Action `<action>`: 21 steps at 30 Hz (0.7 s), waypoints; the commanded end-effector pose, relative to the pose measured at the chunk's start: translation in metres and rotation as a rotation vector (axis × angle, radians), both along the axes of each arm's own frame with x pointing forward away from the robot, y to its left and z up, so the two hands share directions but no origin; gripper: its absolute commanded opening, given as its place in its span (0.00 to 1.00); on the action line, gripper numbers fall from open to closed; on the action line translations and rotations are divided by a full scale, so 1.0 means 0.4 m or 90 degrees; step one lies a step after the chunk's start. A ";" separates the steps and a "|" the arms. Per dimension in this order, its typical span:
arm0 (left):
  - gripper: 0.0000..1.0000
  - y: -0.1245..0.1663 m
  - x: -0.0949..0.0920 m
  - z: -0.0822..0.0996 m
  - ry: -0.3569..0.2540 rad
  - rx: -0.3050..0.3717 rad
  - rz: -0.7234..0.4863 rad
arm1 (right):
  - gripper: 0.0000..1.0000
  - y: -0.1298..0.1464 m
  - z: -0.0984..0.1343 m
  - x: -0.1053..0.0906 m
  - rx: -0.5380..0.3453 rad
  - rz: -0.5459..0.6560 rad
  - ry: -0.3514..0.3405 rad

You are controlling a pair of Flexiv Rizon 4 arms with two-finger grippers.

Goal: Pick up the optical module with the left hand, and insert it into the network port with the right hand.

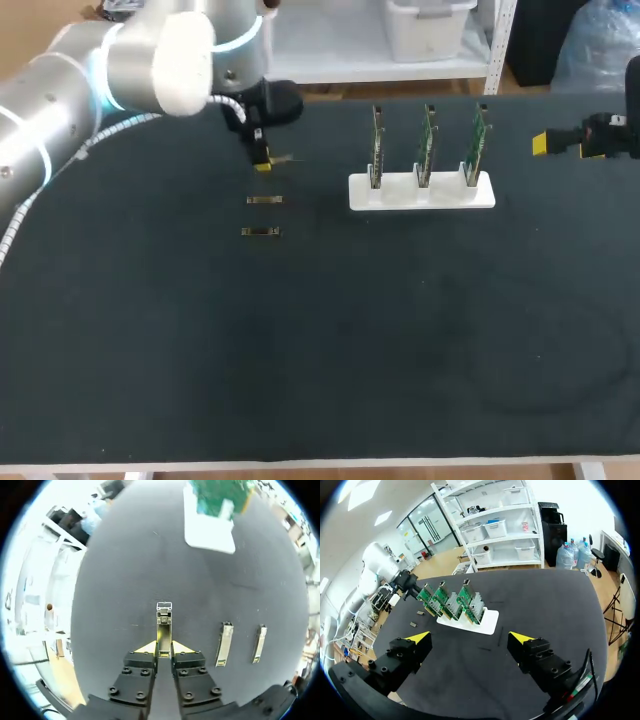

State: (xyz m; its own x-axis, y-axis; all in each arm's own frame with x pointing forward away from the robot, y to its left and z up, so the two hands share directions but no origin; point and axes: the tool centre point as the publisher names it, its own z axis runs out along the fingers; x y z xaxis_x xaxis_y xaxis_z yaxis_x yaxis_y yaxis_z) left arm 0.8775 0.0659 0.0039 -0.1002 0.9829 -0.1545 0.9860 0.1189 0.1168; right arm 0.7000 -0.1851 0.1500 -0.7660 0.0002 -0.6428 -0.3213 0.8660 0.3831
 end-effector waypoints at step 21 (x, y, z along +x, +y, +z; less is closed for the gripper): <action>0.00 0.048 -0.030 0.301 -0.086 -0.431 0.131 | 1.00 0.000 0.000 0.000 0.000 0.000 0.000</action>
